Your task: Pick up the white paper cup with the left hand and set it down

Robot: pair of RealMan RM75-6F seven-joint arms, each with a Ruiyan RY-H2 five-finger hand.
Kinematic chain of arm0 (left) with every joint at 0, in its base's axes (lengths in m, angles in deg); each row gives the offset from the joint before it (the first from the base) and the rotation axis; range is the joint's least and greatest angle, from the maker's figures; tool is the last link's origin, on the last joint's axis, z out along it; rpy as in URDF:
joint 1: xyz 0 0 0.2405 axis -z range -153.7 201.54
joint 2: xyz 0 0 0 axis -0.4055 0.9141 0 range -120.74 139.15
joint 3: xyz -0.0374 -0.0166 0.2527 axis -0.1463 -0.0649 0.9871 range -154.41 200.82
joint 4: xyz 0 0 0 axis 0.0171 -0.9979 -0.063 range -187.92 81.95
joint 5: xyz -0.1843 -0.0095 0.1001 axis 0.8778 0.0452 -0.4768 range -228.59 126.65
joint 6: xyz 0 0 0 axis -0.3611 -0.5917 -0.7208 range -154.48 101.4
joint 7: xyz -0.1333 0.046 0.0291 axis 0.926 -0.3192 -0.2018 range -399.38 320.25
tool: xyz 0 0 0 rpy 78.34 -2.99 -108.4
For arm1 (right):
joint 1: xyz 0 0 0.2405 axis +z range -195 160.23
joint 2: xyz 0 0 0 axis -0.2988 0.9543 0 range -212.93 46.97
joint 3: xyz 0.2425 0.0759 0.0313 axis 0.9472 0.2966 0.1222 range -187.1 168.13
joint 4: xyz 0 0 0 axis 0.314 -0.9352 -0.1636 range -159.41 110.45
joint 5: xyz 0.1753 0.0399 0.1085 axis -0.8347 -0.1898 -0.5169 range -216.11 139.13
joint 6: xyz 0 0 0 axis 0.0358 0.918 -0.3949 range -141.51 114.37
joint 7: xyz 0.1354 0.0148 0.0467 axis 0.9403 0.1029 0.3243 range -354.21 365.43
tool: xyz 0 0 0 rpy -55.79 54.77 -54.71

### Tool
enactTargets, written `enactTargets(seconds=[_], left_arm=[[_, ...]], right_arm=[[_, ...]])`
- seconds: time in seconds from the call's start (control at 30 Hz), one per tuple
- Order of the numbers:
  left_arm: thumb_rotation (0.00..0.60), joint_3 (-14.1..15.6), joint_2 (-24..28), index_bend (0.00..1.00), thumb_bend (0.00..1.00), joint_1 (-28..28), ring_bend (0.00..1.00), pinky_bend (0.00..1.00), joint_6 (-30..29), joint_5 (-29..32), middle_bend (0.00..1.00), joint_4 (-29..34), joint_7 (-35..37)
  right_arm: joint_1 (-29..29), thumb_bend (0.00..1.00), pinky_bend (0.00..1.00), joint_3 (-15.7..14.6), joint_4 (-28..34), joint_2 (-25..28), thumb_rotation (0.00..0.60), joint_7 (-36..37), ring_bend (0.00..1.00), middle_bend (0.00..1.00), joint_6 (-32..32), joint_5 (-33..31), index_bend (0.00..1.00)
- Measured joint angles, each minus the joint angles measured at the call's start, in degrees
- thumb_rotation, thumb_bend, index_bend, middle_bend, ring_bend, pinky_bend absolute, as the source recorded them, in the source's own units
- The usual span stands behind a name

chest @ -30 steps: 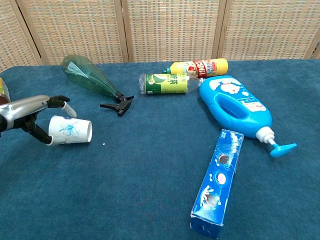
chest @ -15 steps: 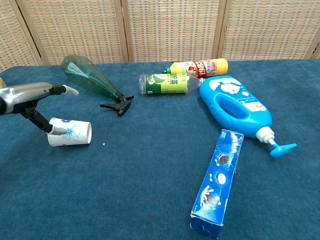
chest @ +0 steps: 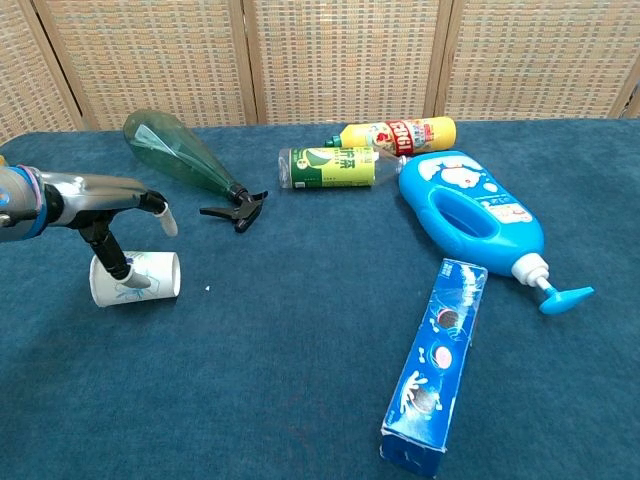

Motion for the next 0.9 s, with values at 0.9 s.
enactTargets(seconds=[0.9], left_arm=[[0.534, 3.2, -6.1, 0.42, 0.33, 2.6, 0.0, 0.0, -7.0, -0.5, 0.0, -1.0, -4.7]], right_arm=[[-0.2, 0.1, 0.0, -0.1, 0.3, 0.2, 0.6, 0.8, 0.0, 0.0, 0.7, 0.8, 0.0]])
